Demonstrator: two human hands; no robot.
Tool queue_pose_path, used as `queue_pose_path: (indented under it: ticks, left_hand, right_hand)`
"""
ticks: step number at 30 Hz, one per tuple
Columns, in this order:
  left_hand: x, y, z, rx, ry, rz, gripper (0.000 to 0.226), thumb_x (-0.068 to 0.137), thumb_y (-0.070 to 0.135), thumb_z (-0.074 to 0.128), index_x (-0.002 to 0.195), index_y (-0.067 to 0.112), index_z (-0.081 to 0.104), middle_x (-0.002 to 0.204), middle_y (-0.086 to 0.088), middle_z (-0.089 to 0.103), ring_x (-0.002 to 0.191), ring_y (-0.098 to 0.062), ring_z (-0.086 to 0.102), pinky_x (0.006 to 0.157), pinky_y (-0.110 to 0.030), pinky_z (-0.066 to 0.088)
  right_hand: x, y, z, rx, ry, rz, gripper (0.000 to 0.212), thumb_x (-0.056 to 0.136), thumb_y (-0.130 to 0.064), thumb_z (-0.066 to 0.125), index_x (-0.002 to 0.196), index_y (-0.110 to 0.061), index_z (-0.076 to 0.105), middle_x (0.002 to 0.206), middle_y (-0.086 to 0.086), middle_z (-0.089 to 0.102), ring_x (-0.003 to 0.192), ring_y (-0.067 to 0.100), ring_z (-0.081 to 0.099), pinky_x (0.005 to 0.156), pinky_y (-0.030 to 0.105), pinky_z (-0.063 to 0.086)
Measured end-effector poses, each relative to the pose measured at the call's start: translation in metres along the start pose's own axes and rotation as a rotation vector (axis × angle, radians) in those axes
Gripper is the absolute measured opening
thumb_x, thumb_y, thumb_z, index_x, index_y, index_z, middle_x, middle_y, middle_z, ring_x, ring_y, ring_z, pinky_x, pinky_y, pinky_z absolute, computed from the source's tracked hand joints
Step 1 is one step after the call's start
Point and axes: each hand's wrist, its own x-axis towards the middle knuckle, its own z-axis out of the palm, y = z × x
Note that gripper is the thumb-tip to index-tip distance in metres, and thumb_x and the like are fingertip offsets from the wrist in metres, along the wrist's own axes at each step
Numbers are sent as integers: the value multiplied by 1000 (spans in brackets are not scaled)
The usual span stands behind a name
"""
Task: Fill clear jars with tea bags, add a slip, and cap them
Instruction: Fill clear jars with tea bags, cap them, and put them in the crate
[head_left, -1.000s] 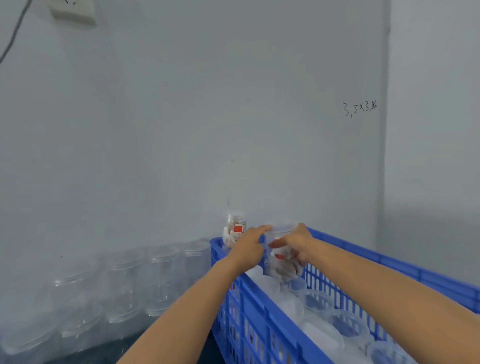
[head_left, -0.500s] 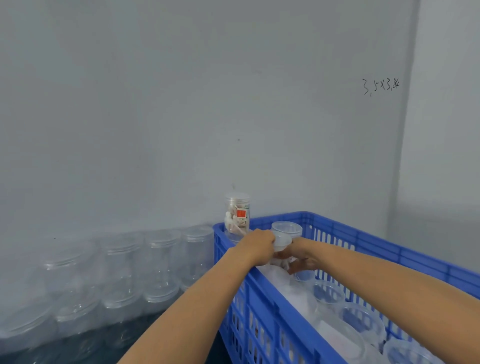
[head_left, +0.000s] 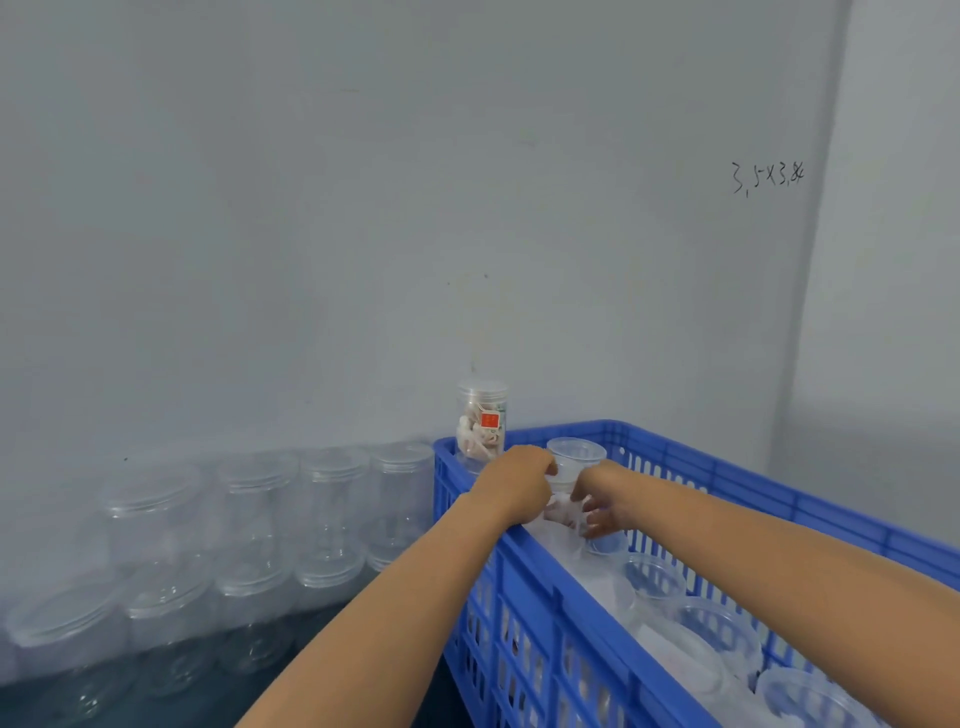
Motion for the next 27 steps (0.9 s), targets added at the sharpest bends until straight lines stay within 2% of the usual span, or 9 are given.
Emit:
queue_pose_path:
  ticks: [1,3,4,6,9,11,16,23,27]
  left_hand:
    - [-5,-1,-2,-45,52,7,39,95,1,41,130,12,56,138,-6,52,126,-22,48,103,-33,40]
    - [-20,-6,-7,-151,170,16,39,93,-1,39,120,13,63,131,-5,57,120,-20,51,100,-34,43]
    - [-27,-9,-10,-215,232,14,39,92,-2,38,115,13,65,127,-5,59,116,-20,54,97,-35,44]
    - [-44,-18,-14,-331,347,-9,40,88,-4,36,105,12,68,117,-5,64,107,-20,58,91,-32,47]
    - [-71,-37,-19,-486,435,-73,41,82,-11,37,94,11,69,102,-5,69,96,-21,62,86,-27,48]
    - [-93,-52,-21,-553,450,-120,41,80,-14,37,88,13,66,97,-6,70,93,-23,63,85,-29,49]
    - [-148,-100,-29,-565,524,-231,38,81,-17,38,94,1,70,103,-12,71,94,-20,61,87,-26,47]
    - [-222,-203,-49,-664,661,-596,34,85,-11,40,87,14,63,99,-3,66,102,-26,61,88,-37,49]
    - [-243,-249,-53,-760,597,-724,25,89,-8,43,85,11,58,106,-13,63,85,-21,56,77,-33,48]
  right_hand:
    - [-8,-3,0,48,5,4,25,92,5,50,116,3,43,118,25,54,107,34,57,91,44,52]
    - [-24,-11,2,115,30,-23,20,90,3,49,108,-3,42,91,19,53,86,26,56,71,33,50]
    - [-33,-17,5,126,42,-66,19,89,4,48,106,-4,44,80,15,48,73,21,50,59,30,42]
    - [-52,-29,13,119,54,-210,23,87,7,43,106,-5,50,73,13,43,60,17,39,52,25,30]
    - [-88,-44,32,149,34,-395,26,89,7,44,109,4,61,77,15,54,62,18,46,53,25,35]
    - [-112,-50,49,181,-57,-447,21,91,5,44,101,-3,61,69,9,54,60,15,50,52,23,41]
    - [-149,-56,105,203,-286,-389,13,92,4,42,94,-5,50,77,11,52,67,18,53,60,27,45]
    - [-175,-59,218,167,-469,-337,12,93,-1,46,101,-2,54,98,15,57,91,26,58,67,32,51]
    - [-170,-59,274,149,-485,-290,15,91,0,46,102,-5,56,104,13,55,86,23,58,66,32,51]
